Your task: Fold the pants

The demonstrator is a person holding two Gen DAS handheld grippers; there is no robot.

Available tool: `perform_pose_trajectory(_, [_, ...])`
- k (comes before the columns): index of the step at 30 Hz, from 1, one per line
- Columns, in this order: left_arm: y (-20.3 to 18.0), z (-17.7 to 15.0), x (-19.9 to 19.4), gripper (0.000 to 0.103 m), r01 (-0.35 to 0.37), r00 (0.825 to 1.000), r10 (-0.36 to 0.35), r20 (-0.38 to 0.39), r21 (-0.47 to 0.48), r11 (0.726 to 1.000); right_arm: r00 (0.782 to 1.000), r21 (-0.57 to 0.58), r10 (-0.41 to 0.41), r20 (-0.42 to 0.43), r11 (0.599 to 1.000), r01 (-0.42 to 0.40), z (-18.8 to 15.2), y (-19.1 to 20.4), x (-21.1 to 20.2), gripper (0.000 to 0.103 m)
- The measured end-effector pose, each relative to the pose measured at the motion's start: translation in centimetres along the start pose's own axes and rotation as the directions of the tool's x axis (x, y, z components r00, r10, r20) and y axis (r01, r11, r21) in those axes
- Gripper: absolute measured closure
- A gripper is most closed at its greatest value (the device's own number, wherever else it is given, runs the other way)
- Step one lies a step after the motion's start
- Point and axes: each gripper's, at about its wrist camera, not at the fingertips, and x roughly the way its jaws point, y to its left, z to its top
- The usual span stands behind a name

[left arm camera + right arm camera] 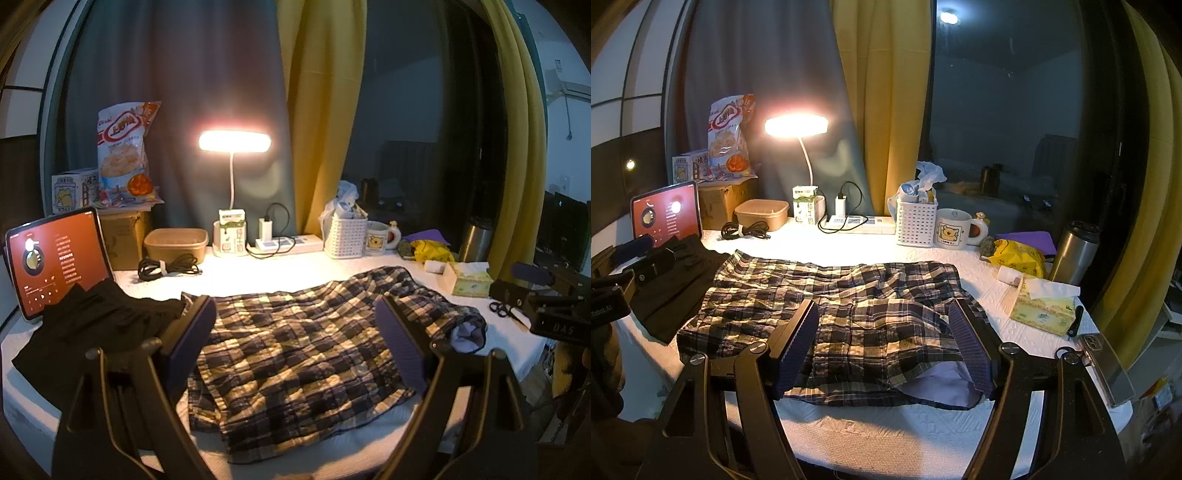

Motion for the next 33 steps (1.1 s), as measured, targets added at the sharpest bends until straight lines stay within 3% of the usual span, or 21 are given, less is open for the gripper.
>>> perform_pose_trajectory(33, [0.78, -0.14, -0.41, 0.014, 0.002, 1.0, -0.002, 0.002, -0.002, 1.0, 1.0, -0.004, 0.002, -0.004, 1.0, -0.002, -0.07, 0.42, 0.04, 0.027])
